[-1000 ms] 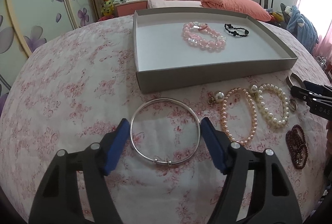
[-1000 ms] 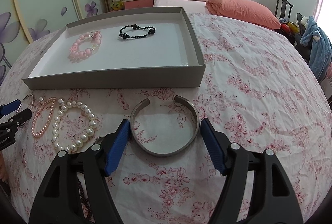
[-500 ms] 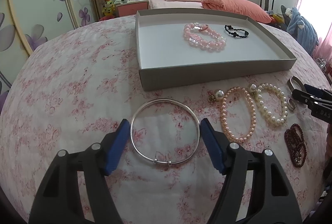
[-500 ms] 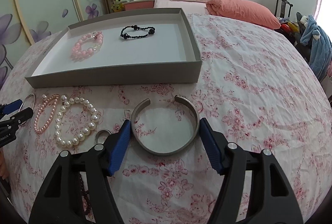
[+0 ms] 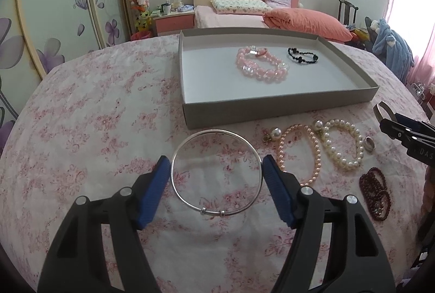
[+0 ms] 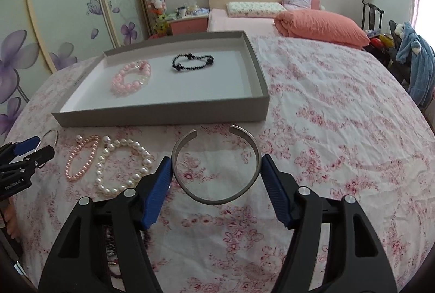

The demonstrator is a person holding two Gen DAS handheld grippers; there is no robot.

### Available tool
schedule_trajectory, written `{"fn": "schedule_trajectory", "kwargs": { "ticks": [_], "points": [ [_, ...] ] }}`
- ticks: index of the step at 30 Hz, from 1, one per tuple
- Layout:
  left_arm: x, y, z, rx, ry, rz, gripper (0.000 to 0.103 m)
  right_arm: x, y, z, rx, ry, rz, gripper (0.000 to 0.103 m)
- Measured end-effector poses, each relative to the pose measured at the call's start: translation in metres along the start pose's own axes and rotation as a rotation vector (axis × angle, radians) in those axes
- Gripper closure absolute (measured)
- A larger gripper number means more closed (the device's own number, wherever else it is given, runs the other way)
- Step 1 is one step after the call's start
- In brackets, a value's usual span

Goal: Organize jewelry
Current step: 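Carry the silver cuff with the right tool while the left tool carries the silver bangle to the tray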

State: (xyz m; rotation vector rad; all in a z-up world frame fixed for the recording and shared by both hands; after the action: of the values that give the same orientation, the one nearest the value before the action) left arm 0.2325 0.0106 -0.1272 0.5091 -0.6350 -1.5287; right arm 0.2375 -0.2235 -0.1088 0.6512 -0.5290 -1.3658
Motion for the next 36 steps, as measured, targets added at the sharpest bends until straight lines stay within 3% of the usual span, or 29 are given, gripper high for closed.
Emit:
{"fn": "schedule_trajectory", "kwargs": {
  "ticks": [18,36],
  "points": [
    [0.024,0.018,0.039,0.107,-0.053,0.000,0.035,-0.024,0.027,0.047,0.182,0.035,0.039,0.037],
    [0.044,0.051,0.080,0.275,-0.084,0.005,0.035,-0.037,0.056,0.094,0.428,-0.011,0.093,0.037]
  ]
}}
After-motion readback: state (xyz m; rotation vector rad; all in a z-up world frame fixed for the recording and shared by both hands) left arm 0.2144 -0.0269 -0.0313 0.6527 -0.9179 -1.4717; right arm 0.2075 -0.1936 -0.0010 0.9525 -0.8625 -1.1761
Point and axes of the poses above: each gripper's, at about its wrist camera, not at the fingertips, and z roughly against the way its jaws point, x to its right, y to its top, the point moved 8 cm from there along -z, roughly the way its jaws point, and after that the axes turned 5 degrees about z, right-handed, at the moved point
